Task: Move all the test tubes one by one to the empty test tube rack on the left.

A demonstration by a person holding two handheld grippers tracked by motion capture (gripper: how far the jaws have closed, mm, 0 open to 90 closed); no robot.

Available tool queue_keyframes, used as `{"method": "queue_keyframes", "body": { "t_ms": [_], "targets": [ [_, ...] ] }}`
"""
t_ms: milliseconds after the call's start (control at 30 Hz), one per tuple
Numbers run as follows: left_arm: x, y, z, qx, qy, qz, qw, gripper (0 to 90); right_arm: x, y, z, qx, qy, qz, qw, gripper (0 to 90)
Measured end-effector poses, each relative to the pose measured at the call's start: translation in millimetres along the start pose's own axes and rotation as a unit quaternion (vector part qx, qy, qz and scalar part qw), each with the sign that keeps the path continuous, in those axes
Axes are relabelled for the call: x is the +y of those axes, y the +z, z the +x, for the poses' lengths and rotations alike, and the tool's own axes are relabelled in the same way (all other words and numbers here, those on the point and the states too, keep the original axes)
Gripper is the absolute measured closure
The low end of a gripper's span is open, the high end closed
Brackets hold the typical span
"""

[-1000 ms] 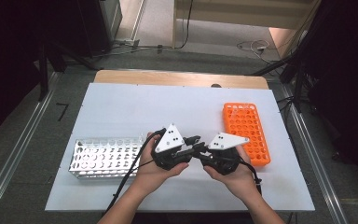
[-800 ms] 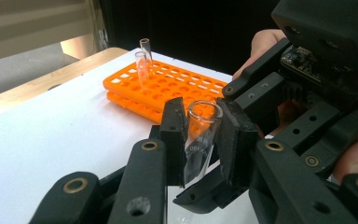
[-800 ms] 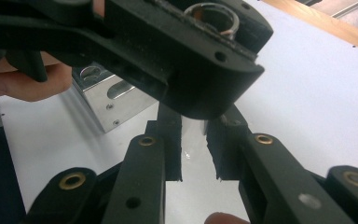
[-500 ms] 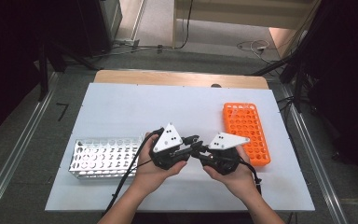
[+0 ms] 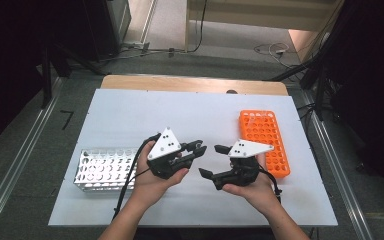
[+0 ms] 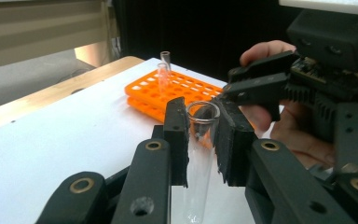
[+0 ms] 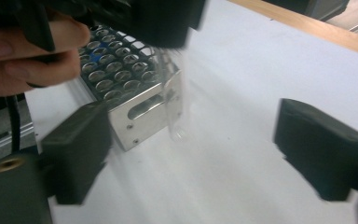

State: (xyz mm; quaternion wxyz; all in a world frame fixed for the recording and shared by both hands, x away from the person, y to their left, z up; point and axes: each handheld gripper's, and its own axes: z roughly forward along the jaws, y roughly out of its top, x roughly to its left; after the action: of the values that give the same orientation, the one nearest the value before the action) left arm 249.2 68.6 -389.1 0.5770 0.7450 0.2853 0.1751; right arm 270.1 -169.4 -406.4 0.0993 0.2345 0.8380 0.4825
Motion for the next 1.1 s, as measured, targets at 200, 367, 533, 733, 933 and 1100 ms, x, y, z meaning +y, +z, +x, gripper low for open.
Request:
{"method": "queue_keyframes", "body": {
  "t_ms": [200,367,533,733,933,1100],
  "targets": [
    [-0.3,-16.6,12.0,0.021,-0.009,-0.007,0.9997,76.0,-3.7,-8.7,-12.0,0.005,0.007,-0.005,1.0,0.0],
    [-0.8,-30.4,21.5,0.038,-0.016,-0.013,0.9991,76.0,-6.1,-15.9,-21.2,-0.006,0.014,-0.012,0.9998,0.0],
    [-0.9,-44.8,31.0,0.057,-0.023,-0.02,0.9979,76.0,-9.5,-21.1,-29.4,-0.02,0.02,-0.01,0.9995,0.0],
    [-2.5,-60.6,42.7,0.077,-0.03,-0.026,0.9962,76.0,-12.2,-26.9,-37.7,-0.032,0.025,-0.015,0.999,0.0],
    [-5.5,-74.3,52.8,0.102,-0.037,-0.029,0.9937,76.0,-15.6,-31.4,-45.5,-0.045,0.03,-0.016,0.9984,0.0],
    [-11.1,-81.3,60.2,0.118,-0.044,-0.028,0.9916,76.0,-18.4,-37.0,-52.7,-0.056,0.038,-0.022,0.9975,0.0]
  ]
}}
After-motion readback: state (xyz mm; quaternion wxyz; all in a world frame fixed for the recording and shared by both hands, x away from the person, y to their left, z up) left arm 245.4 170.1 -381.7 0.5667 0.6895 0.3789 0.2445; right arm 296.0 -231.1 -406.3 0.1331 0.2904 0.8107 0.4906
